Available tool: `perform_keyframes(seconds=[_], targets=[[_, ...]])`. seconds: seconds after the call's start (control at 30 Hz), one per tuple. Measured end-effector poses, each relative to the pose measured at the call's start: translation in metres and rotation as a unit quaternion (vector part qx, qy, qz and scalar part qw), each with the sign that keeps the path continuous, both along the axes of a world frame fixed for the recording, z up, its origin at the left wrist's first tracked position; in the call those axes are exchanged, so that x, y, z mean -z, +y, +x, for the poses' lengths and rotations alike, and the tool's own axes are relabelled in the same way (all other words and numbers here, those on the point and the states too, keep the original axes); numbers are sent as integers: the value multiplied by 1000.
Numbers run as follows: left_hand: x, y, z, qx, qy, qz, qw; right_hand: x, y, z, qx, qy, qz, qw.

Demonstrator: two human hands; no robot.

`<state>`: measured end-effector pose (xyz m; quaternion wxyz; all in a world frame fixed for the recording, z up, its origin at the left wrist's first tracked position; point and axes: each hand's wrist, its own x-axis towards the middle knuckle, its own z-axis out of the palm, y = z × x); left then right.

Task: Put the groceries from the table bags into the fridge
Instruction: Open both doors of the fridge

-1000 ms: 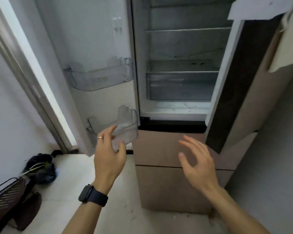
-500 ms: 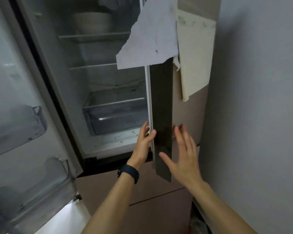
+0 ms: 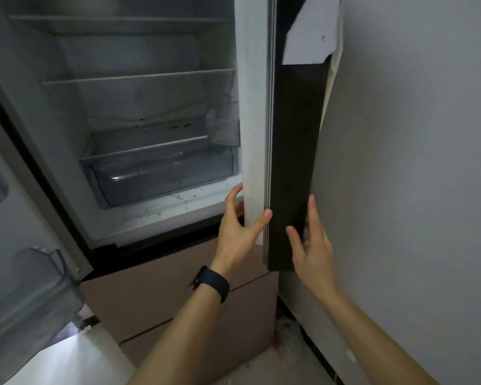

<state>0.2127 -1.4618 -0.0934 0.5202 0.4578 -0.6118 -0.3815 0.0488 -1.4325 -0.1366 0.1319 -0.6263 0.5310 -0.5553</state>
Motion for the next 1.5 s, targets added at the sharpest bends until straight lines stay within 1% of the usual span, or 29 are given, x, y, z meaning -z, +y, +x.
perform_keyframes(seconds=[0.07, 0.2, 0.27, 0.37, 0.5, 0.6, 0.73, 0.9, 1.0, 1.1, 1.23, 1.33, 1.4, 1.5], targets=[[5, 5, -19, 14, -7, -16, 1000, 3, 7, -21, 46, -4, -5, 999], [2, 2, -58, 33, -62, -29, 997, 2, 6, -60, 112, 40, 17, 993], [1, -4, -81, 35, -94, -45, 994, -2, 1, -79, 119, 50, 29, 991], [1, -14, -104, 13, -124, -58, 991, -5, -7, -103, 108, 78, 57, 989], [-6, -25, -133, 19, -133, -76, 988, -4, -17, -131, 146, 137, 41, 979], [-7, -34, -158, 27, -140, -66, 988, -2, -29, -149, 153, 156, 23, 976], [-11, -43, -188, 12, -139, -63, 988, -5, -46, -178, 104, 136, 56, 984], [-10, -59, -220, -5, -175, -77, 982, -7, -69, -215, 60, 135, 84, 985], [-8, -68, -232, -5, -191, -72, 979, 0, -79, -221, 46, 136, 81, 986], [-6, -73, -238, -1, -198, -61, 978, 14, -85, -226, 31, 139, 52, 988], [-5, -72, -238, 24, -200, -49, 978, 23, -95, -227, 43, 125, 45, 990], [-4, -67, -233, 53, -230, -59, 970, 20, -97, -228, 31, 117, 49, 991], [1, -59, -229, 44, -248, -69, 965, 19, -94, -232, 34, 113, 50, 992], [19, -40, -215, 15, -273, -76, 959, 32, -70, -233, 57, 64, 71, 994]])
